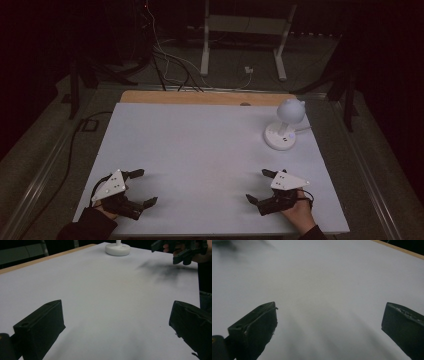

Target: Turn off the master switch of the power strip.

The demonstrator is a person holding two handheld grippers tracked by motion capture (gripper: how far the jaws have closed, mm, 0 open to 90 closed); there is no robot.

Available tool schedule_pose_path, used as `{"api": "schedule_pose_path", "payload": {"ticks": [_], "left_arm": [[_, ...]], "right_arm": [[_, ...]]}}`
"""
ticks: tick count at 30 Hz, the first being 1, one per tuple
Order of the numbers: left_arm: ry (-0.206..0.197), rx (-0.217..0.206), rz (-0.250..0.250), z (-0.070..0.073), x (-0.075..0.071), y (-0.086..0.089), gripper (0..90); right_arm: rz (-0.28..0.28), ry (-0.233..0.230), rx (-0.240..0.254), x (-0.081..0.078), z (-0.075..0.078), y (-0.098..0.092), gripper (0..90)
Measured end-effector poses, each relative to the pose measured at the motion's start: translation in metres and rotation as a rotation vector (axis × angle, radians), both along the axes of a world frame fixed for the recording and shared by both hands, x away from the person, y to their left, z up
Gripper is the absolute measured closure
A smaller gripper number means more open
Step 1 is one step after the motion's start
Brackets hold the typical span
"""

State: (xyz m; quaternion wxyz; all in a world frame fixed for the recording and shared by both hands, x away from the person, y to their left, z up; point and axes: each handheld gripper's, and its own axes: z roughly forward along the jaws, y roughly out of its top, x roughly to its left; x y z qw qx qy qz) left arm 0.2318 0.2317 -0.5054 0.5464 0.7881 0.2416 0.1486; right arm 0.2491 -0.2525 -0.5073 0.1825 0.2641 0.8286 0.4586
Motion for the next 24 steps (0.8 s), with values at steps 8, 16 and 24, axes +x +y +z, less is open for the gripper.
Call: {"api": "schedule_pose_path", "payload": {"ticks": [8,16,24], "left_arm": [[-0.006,0.001,-0.002,0.001,-0.001,0.000,0.4],[0.001,-0.003,-0.007,0.001,-0.001,-0.001,0.4],[0.004,-0.007,-0.012,0.001,-0.001,-0.001,0.4]], "right_arm": [[0.002,0.014,0.000,-0.002,0.001,0.003,0.0],[0.022,0.031,-0.015,-0.004,0.004,0.008,0.0],[0.062,0.079,-0.015,-0.006,0.009,0.018,0.0]]}}
